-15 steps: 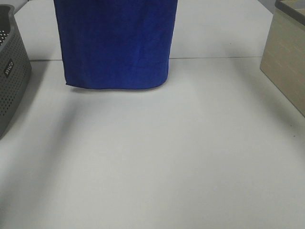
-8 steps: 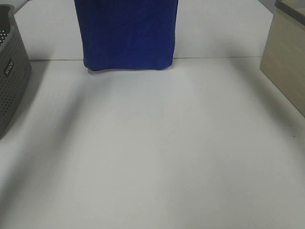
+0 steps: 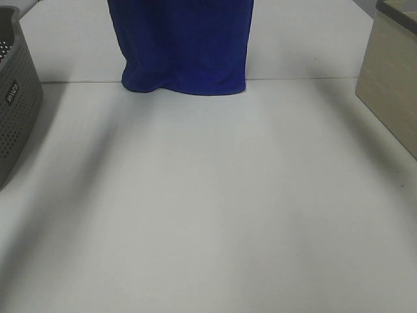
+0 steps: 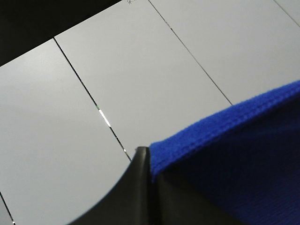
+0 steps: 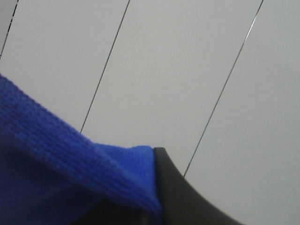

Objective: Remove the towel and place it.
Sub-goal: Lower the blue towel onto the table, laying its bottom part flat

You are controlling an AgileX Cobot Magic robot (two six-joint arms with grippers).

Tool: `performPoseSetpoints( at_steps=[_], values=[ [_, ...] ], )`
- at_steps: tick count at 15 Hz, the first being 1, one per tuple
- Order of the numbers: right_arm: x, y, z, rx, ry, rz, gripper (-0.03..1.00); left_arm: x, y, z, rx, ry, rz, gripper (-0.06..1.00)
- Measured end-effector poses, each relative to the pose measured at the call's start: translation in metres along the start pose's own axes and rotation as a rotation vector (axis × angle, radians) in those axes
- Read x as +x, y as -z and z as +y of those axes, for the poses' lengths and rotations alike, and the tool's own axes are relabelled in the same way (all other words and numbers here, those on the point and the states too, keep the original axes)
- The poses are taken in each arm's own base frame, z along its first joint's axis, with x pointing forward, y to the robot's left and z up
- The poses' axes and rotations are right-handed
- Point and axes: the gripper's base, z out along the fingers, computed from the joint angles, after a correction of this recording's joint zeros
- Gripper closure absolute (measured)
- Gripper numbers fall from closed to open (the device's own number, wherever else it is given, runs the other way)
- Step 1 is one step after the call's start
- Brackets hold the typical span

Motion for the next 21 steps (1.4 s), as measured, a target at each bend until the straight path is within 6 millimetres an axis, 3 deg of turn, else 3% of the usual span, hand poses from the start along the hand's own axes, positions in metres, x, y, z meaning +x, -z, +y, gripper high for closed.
performPoseSetpoints(
  at_steps=[3,9,15,18,20,21],
  values=[
    [0.005,0.002,-0.003,0.015,-0.027,0.098,0.95,0.003,0.000,-0.001,0.006,-0.001,0.028,0.94],
    [-0.027,0.011,-0.010,0.016,-0.030,-0.039,0.95,-0.003,0.000,0.001,-0.003,0.020,-0.010,0.94],
    [-0.025,0.012,-0.011,0.022,-0.032,0.000,0.95,-0.005,-0.001,0.004,-0.005,0.044,0.003,0.94],
    [-0.019,0.015,-0.013,0.033,-0.088,0.125,0.95,-0.008,-0.001,0.004,0.011,0.099,0.122,0.94],
    [-0.032,0.034,-0.016,0.020,-0.204,0.304,0.95,-0.028,0.002,0.002,0.048,0.159,0.396,0.94],
    [-0.035,0.038,-0.016,0.008,-0.218,0.330,0.95,-0.034,0.004,0.003,0.054,0.167,0.440,0.94]
  ],
)
